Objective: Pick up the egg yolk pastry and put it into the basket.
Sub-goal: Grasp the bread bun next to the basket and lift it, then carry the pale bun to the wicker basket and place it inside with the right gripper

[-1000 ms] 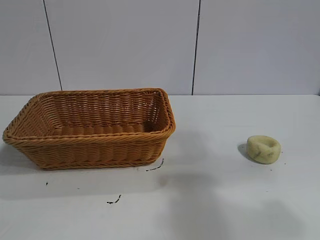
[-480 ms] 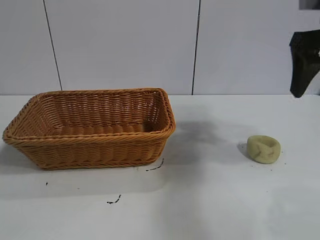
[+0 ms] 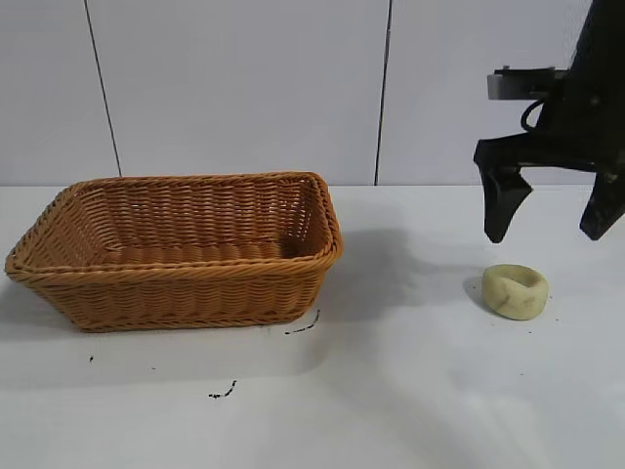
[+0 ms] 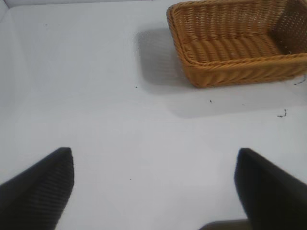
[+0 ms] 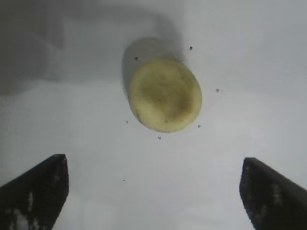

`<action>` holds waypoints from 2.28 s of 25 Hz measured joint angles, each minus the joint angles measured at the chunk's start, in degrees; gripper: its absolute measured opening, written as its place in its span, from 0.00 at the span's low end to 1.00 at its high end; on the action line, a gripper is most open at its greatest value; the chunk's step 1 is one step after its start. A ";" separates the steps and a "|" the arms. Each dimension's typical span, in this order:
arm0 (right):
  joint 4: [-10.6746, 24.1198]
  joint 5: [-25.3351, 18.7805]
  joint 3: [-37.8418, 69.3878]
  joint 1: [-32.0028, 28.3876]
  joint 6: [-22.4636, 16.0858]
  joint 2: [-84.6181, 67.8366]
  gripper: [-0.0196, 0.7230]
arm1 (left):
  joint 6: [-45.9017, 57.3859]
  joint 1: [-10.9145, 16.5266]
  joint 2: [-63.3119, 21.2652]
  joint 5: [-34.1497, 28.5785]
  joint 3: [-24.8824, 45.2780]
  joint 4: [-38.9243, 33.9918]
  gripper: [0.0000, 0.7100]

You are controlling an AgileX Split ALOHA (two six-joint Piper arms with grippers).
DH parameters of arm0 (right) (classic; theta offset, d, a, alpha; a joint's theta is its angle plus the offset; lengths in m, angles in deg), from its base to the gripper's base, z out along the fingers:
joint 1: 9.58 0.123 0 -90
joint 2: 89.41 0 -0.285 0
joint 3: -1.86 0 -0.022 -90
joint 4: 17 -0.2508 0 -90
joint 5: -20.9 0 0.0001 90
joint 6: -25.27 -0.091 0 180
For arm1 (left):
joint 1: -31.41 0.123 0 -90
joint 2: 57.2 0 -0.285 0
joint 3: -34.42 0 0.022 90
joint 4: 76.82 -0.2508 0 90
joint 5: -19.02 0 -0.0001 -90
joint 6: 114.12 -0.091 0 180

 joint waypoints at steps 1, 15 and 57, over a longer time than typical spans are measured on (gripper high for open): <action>0.62 0.60 0.00 -0.06 -0.19 0.90 0.96 | 0.00 0.00 0.00 0.00 0.00 0.00 0.98; 1.16 7.03 -0.21 -0.12 -1.26 9.52 0.96 | 0.00 0.00 0.00 0.00 0.00 0.00 0.98; 0.62 -14.13 -38.01 10.35 -1.26 4.38 0.17 | 0.00 0.00 0.00 0.00 0.00 0.00 0.98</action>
